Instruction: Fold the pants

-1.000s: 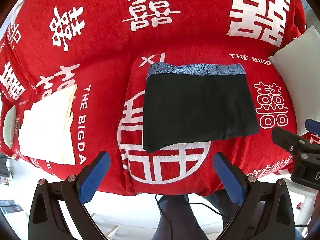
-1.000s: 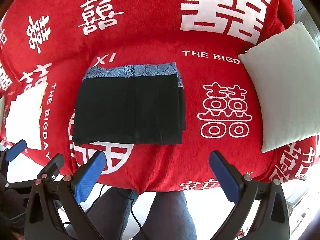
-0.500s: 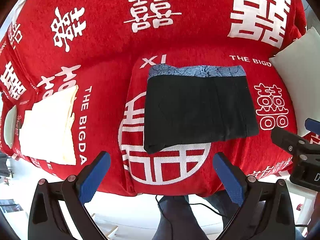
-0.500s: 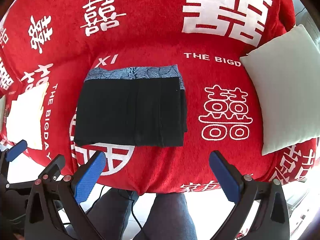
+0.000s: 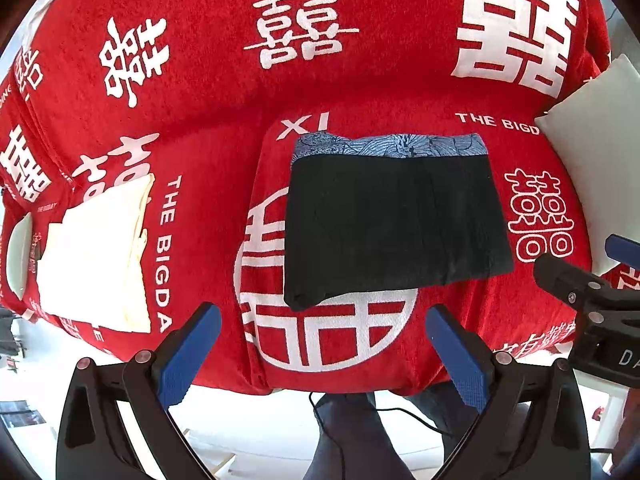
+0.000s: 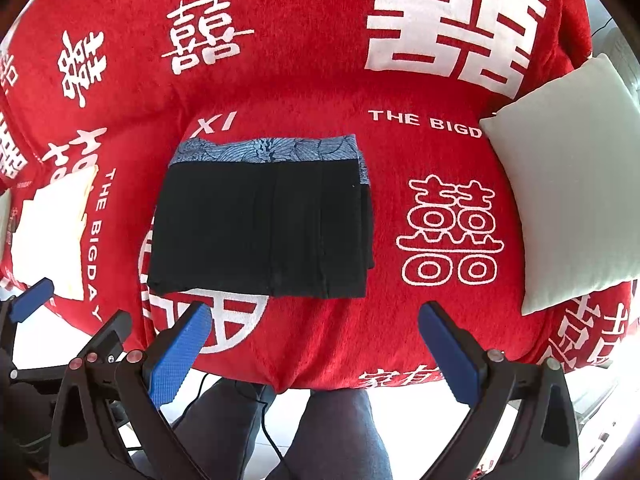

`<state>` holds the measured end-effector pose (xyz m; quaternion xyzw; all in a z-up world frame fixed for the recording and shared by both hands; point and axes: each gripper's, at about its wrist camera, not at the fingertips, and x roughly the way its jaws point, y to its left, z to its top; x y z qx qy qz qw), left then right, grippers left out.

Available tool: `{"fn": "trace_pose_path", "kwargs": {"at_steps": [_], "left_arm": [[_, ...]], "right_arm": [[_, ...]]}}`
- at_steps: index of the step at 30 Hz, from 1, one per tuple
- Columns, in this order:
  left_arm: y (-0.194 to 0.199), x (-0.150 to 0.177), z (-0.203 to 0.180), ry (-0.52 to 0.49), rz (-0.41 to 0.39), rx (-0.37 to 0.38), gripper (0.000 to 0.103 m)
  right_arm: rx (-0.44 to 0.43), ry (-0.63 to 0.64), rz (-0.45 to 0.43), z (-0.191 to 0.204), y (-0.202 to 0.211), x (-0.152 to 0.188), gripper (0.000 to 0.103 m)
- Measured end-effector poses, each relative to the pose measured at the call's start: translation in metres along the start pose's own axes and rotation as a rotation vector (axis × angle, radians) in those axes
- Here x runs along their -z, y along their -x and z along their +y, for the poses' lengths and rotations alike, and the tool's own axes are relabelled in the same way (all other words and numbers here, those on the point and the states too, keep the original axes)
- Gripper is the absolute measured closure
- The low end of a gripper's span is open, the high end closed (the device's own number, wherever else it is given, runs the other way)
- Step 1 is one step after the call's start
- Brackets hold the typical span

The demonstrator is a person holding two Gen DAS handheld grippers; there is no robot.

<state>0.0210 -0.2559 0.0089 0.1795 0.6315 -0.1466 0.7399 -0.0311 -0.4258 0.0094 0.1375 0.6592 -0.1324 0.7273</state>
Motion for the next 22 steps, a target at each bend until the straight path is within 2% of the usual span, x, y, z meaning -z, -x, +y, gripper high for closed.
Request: {"fn": "trace_pose_path", "kwargs": {"at_steps": [14,18,22], "left_arm": [[-0.0019,-0.0003,-0.0020,0.003,0.008,-0.001,0.000],[0.0031,-0.0005,-0.0015,0.014,-0.021,0.016,0.000],[0.0021,-0.0001,-0.0033,0.012,-0.016,0.018,0.000]], "right_arm": [[0.000,0.012,0.005,0.0038,-0.0025,-0.0015,0.000],[-0.003,0.010,0.004,0.0031,-0.0035,-0.0013,0.000],[0.001,0.013,0.005,0.0010,-0.0056,-0.0014,0.000]]}}
